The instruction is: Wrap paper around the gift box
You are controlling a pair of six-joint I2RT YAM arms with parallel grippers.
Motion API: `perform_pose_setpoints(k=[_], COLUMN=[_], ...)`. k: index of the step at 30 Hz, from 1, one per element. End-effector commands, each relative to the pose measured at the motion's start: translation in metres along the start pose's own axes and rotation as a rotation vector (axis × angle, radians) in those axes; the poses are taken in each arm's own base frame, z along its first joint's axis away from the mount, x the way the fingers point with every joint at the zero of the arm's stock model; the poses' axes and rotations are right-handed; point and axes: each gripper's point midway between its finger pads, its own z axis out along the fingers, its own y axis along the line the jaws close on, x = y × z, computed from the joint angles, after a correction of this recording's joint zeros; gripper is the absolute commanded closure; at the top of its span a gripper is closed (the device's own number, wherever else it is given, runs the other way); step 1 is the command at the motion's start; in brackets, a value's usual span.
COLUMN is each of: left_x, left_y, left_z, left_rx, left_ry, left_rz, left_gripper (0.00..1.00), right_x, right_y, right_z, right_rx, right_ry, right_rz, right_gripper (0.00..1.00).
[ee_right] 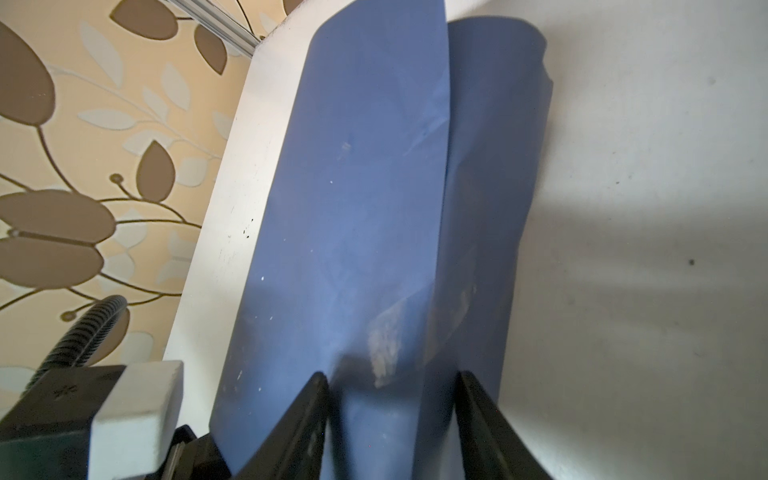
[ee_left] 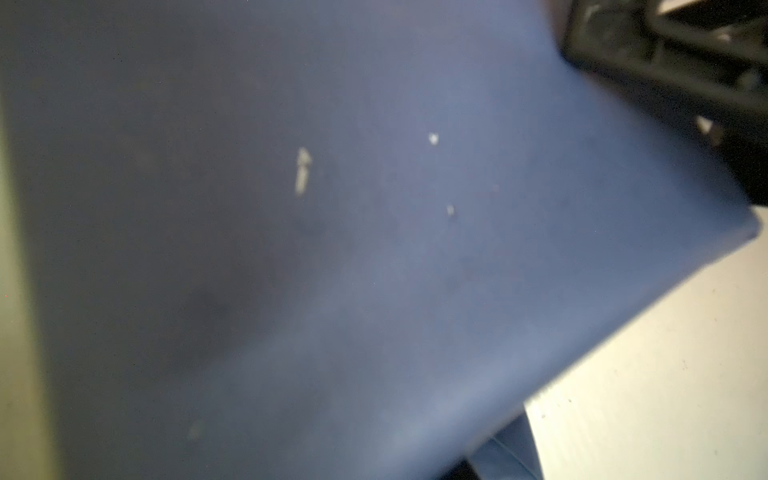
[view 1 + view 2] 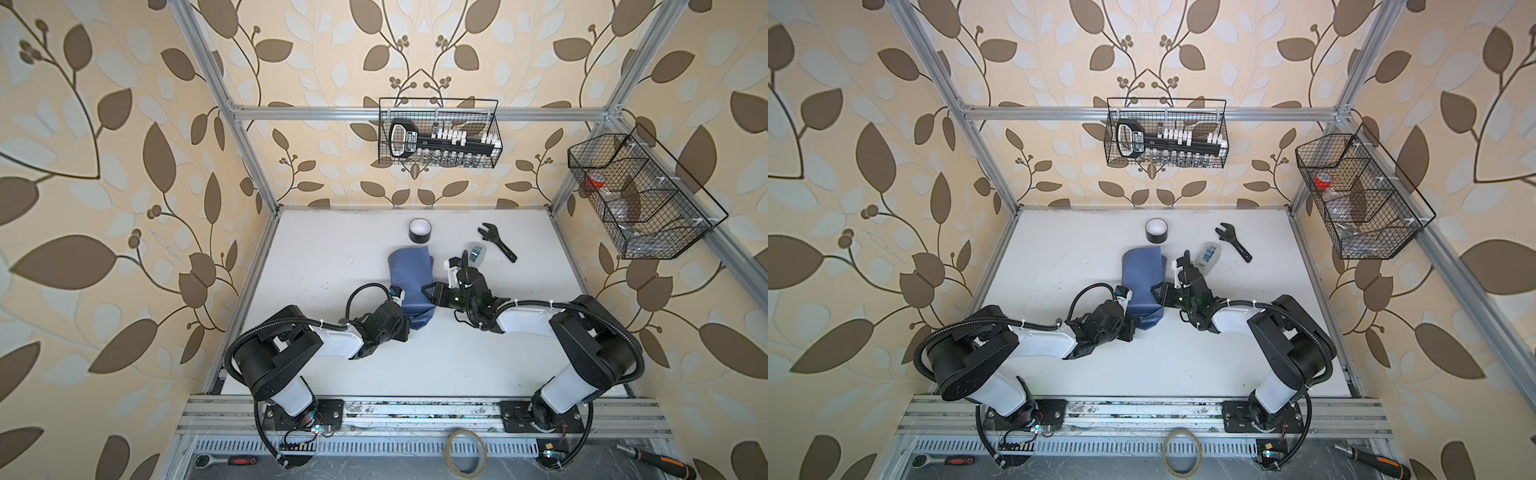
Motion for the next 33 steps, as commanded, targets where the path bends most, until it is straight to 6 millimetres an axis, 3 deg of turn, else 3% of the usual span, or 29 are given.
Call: perform_pose_setpoints(k=[1,11,33], left_x=[0.02,0.037,0.062], left_y=[0.008,0.003,-0.014], left_z=[-0.004,-0.006,-0.01], left_rx=[-0.023,-0.016,0.022], left_ry=[0.055,0.1,0.136], left_rz=[-0.004,0.032,0.079], left_gripper=[0.73,0.85,0.89], right_x=[0.033,0.033,0.034], right_y=[-0.021,-0.021,-0.017], right_z=[0.004,0.004,0.007], right_rx=[0.063,0.065,0.063], right_ry=[0.098,0.099,0.103], right_rz=[0.005,0.005,0.003], right_gripper=[0.5,0.5,0.5])
